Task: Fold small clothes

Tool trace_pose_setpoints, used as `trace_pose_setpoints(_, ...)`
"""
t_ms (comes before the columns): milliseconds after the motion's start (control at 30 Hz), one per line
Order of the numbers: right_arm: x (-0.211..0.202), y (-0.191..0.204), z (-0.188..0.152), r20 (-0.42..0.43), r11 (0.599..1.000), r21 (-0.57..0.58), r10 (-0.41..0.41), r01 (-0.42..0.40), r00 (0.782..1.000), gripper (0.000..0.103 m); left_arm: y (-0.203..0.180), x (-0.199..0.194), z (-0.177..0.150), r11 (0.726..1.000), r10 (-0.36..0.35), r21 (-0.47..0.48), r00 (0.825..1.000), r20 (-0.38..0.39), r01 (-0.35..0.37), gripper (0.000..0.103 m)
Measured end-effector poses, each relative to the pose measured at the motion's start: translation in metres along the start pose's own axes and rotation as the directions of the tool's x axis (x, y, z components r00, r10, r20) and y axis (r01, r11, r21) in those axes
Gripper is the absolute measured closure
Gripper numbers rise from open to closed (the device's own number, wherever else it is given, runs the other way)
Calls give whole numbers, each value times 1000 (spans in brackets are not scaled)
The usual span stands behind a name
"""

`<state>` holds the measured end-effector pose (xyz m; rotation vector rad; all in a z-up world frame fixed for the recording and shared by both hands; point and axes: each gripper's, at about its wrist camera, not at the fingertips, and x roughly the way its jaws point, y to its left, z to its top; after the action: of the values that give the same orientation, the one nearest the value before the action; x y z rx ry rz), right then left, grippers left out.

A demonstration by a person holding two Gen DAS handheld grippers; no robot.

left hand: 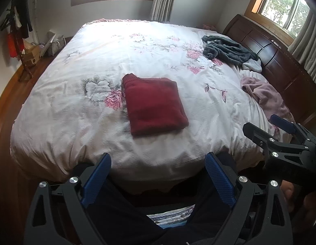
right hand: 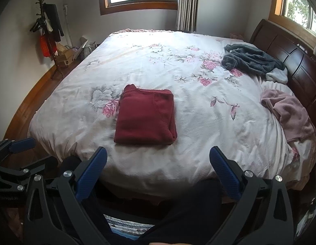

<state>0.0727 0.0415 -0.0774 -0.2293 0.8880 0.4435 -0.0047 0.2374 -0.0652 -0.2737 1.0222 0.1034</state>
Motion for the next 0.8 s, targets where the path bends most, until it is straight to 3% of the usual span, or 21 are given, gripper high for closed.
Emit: trace_pose_setpoints(800, 1, -1, 2, 0, 1000, 1, 1, -1, 1000, 3, 4, 2, 2, 1000, -3, 5, 1000, 0, 3, 9)
